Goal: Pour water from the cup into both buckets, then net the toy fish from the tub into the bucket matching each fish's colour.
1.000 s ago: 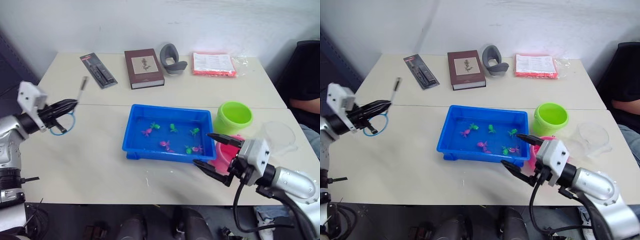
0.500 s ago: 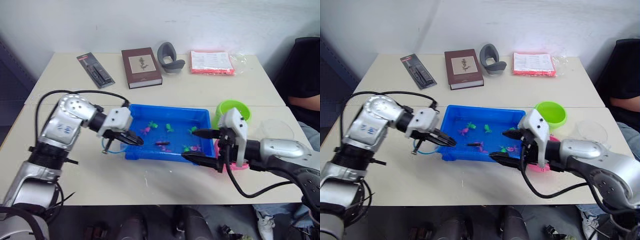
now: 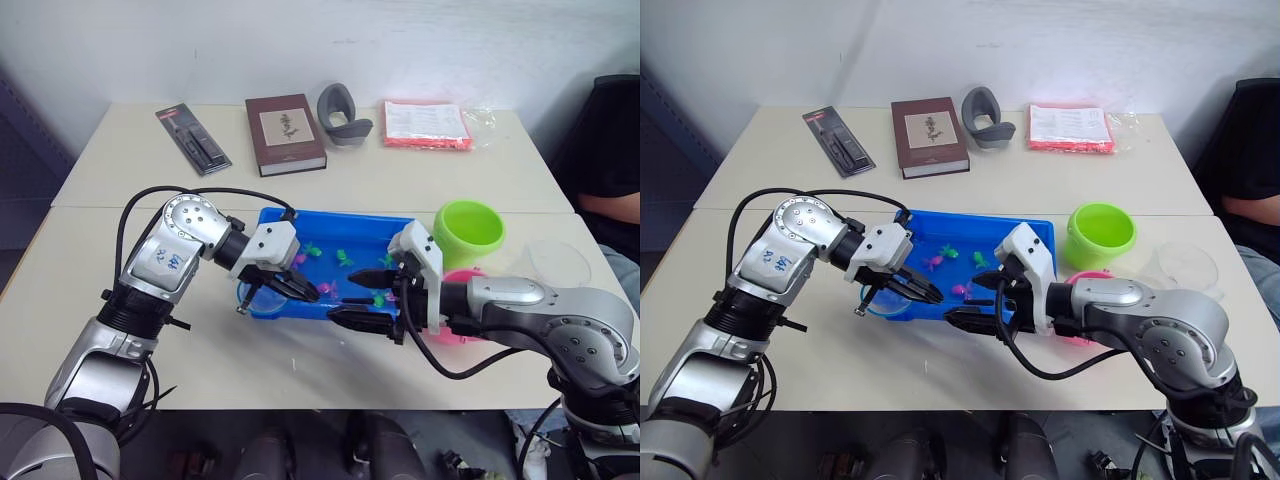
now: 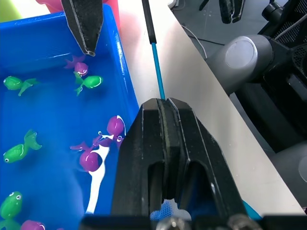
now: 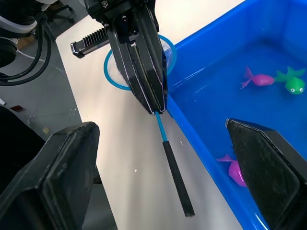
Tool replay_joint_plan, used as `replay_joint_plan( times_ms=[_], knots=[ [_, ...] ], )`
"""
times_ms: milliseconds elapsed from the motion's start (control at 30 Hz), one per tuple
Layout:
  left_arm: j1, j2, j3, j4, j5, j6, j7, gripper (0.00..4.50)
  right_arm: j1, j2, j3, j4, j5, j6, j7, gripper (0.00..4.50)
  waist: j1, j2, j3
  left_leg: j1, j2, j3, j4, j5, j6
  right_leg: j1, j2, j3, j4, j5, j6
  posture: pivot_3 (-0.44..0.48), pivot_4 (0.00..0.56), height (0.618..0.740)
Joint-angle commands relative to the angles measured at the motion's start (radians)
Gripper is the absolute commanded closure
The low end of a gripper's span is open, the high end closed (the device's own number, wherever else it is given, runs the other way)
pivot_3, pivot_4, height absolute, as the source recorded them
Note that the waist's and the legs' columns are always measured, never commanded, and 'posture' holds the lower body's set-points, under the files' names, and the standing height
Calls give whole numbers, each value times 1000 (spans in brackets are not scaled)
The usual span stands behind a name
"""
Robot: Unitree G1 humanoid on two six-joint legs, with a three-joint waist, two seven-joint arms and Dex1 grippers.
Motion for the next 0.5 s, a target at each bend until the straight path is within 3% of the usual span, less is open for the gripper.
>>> replay_joint_plan(
  times_ms=[33,100,200,433,500],
  knots=[
    [-14,-5,18,-9,-3,4,1,4477,-5,14,-8,-2,32,8,6,0,0,0,0,0,0,0,0,0,0,0,0,0,0,0,0,0,150,740],
    [-12,-8,19,-11,-3,8,5,4477,-3,20,-4,1,31,9,9,0,-1,0,0,0,0,0,0,0,0,0,0,0,0,0,0,0,150,740],
    [-11,-12,24,-11,-3,12,17,4500,2,28,-2,6,21,7,11,870,-1,0,0,0,0,0,0,0,0,0,0,0,0,0,0,0,150,740],
    [-4,-19,38,-22,-22,24,33,4500,23,31,1,15,-23,-23,41,4461,0,0,0,0,0,-1,0,0,0,0,0,0,0,0,0,0,150,740],
    [-2,-20,42,-26,-28,30,35,4500,29,28,0,10,-35,-35,59,4461,-1,0,0,0,0,-1,0,0,0,0,0,0,0,0,0,0,150,740]
  ],
)
